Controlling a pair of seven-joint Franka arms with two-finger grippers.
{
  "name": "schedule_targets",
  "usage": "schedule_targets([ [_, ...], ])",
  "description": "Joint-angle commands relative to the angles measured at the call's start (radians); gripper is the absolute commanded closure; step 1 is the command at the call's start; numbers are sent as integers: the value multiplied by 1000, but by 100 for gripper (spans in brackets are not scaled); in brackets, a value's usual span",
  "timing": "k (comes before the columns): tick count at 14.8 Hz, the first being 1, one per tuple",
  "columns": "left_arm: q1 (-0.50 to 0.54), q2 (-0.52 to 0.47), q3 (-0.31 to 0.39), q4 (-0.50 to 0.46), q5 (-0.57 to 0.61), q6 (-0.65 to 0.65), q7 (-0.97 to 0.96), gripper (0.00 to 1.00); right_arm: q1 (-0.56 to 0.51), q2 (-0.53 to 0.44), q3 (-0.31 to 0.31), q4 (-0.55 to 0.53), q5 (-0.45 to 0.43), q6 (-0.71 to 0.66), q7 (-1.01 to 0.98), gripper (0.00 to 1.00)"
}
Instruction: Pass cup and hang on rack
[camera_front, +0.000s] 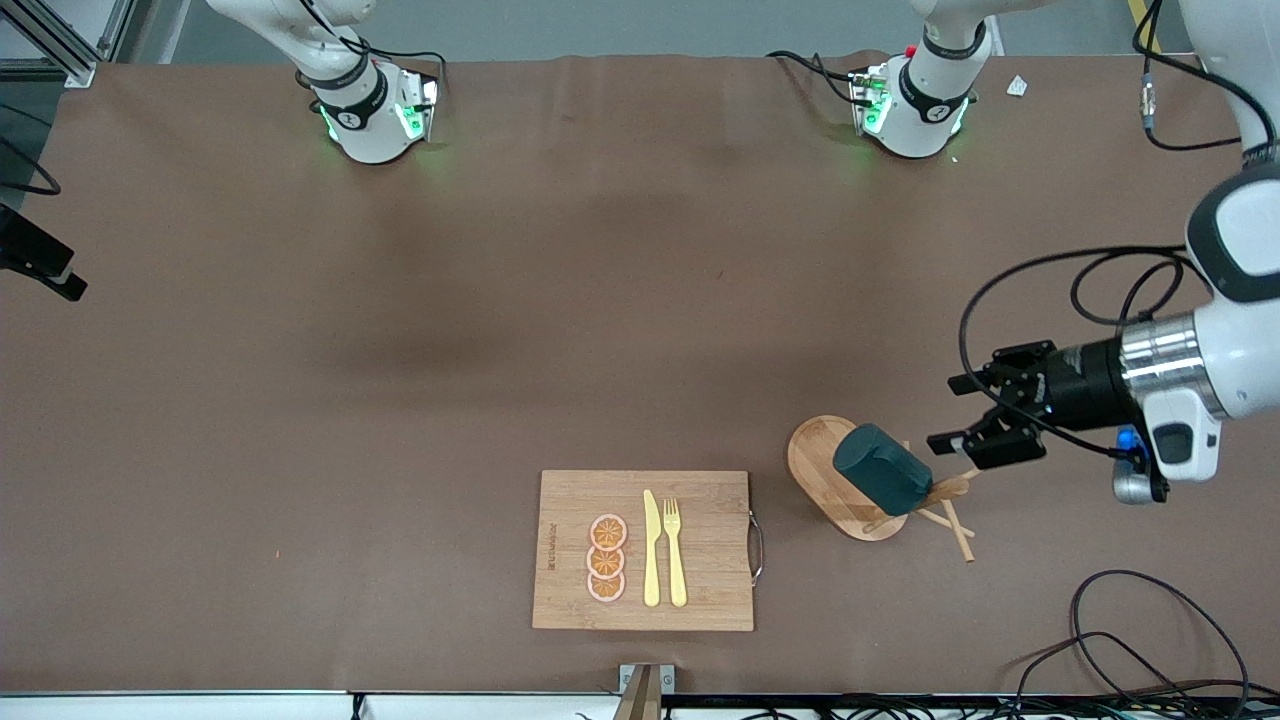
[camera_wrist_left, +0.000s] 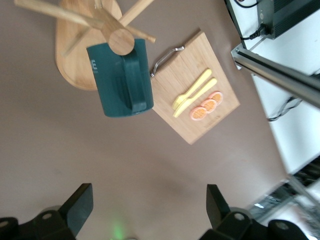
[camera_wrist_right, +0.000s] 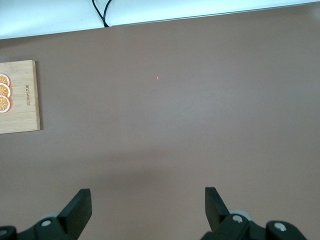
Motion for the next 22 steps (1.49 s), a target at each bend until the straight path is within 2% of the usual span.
schedule_targets([
  [1, 6, -55, -53, -31, 218, 4, 128, 0, -18, 4, 13, 12, 15, -2, 8, 0],
  [3, 10, -87, -91, -34, 407, 3, 266, 0, -18, 4, 12, 12, 15, -2, 8, 0],
  [5, 9, -117, -100, -37, 516, -9, 330, 0, -18, 4, 13, 12, 15, -3, 8, 0],
  [8, 24, -176, -90, -37, 542, -112, 464, 0, -18, 4, 13, 12, 15, -3, 8, 0],
  [11, 124, -232, -100, -37, 523, -201, 605, 0, -18, 4, 13, 12, 15, -3, 8, 0],
  [13, 133, -266, -91, -34, 511, -253, 663, 0, -18, 4, 13, 12, 15, -3, 8, 0],
  [14, 115, -286, -67, -35, 506, -275, 680, 0, -16, 4, 13, 12, 15, -3, 8, 0],
  [17, -72, -389, 137, -118, 494, -334, 711, 0, -16, 4, 12, 11, 15, -3, 8, 0],
  [21, -193, -504, 321, -276, 413, -274, 775, 0, -16, 4, 12, 12, 15, -3, 8, 0],
  [22, -206, -544, 340, -335, 405, -237, 801, 0, -16, 4, 13, 12, 15, -3, 8, 0],
])
